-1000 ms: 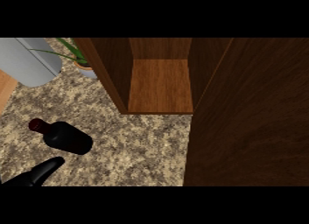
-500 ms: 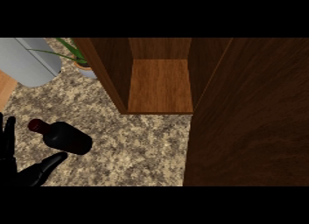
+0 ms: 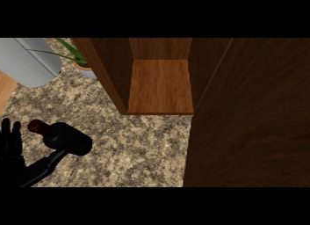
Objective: Pick up the wine, place it into the cabinet and close the cabinet
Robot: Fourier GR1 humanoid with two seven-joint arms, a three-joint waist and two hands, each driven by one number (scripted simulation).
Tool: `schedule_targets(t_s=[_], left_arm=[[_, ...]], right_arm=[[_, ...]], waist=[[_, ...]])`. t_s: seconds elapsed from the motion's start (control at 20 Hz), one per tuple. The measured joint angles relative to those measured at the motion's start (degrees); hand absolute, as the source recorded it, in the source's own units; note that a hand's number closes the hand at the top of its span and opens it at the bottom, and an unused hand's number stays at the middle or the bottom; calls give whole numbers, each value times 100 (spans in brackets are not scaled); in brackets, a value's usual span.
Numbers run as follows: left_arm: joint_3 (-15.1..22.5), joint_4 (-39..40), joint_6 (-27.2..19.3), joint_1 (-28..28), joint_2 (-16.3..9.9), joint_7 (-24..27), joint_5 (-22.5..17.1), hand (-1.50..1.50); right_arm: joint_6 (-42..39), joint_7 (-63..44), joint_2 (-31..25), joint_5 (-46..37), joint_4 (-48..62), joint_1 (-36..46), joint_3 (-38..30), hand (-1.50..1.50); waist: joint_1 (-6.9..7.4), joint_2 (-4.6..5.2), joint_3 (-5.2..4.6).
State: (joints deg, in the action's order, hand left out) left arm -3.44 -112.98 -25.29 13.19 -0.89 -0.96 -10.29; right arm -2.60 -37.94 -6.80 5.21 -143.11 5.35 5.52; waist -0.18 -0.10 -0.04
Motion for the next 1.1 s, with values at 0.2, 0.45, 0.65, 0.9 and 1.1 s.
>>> schedule_targets(t_s=[0.2,0.45,0.65,0.9,1.1], left_arm=[[-202,445,290,50,20,413,-230,-150],[-308,966,529,58,52,885,-456,-150],[-439,1347,768,27,28,1137,-564,-150],[-499,1897,1073,-91,31,1480,-697,-150],[-670,2215,1230,-273,-39,1613,-822,-150]], right_arm=[[-14,77,79,-35,34,-31,85,-150],[-59,130,128,-42,20,-139,108,-150],[-92,173,148,-47,5,-237,90,-150],[-99,116,146,-61,18,-109,55,-150],[-72,-16,138,-50,12,12,-31,-150]], waist=[[8,2,2],[-1,0,2],[-2,1,3],[1,3,3],[0,3,3]])
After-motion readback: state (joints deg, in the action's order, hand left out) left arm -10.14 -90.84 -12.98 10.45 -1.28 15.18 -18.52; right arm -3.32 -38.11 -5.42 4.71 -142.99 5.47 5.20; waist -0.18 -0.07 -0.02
